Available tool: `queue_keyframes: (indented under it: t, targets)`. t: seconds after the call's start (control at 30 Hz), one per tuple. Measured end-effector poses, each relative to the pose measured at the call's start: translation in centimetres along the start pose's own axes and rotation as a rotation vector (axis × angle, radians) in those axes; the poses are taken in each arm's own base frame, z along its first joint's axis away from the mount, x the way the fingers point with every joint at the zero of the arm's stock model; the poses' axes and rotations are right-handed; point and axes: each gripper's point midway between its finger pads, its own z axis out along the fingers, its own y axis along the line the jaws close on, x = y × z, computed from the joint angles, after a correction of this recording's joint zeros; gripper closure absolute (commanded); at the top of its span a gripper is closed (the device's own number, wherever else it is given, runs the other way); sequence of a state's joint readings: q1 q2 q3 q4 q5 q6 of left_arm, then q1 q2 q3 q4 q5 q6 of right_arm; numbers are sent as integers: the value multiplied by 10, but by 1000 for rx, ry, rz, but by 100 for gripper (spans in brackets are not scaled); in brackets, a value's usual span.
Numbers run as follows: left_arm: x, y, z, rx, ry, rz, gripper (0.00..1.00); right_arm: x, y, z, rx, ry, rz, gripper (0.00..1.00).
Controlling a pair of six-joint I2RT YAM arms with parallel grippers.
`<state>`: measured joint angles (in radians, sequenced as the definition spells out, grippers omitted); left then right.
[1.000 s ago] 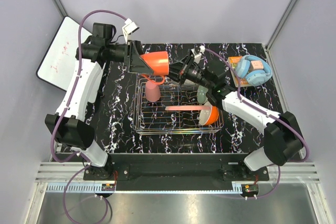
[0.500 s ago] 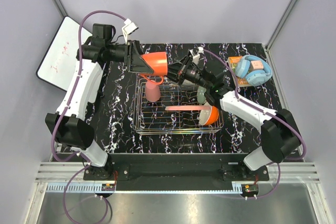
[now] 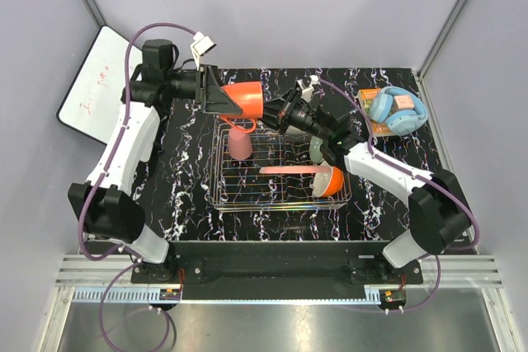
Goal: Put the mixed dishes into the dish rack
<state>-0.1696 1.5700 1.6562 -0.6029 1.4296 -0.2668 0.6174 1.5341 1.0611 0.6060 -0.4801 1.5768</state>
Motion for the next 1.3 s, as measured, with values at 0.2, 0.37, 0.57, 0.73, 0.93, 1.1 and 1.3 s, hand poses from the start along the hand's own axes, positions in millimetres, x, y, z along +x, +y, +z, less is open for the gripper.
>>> queue_keyframes:
  t: [0.2,0.37,0.57,0.73,0.93,1.1,1.3]
  targets:
    - [0,11,-3,-9,-84,-28,100,-3,-10,8,-2,-23,17,62]
    - [-4,11,-3,-8,-108,-32,100,-3,-23,11,35,-35,18,1]
    - [-1,9,-5,-41,-98,-6,100,-8,-43,-9,134,-81,11,1]
    - [5,12,-20,-92,-94,-12,100,-53,-30,-53,166,-225,-20,0]
    - [34,31,-39,-353,-10,45,100,-87,43,-102,114,-397,-197,0]
    - [105,64,-44,-568,219,13,100,-78,127,-117,18,-454,-413,0]
    - [151,88,-59,-734,419,20,100,-70,149,-143,46,-530,-539,0]
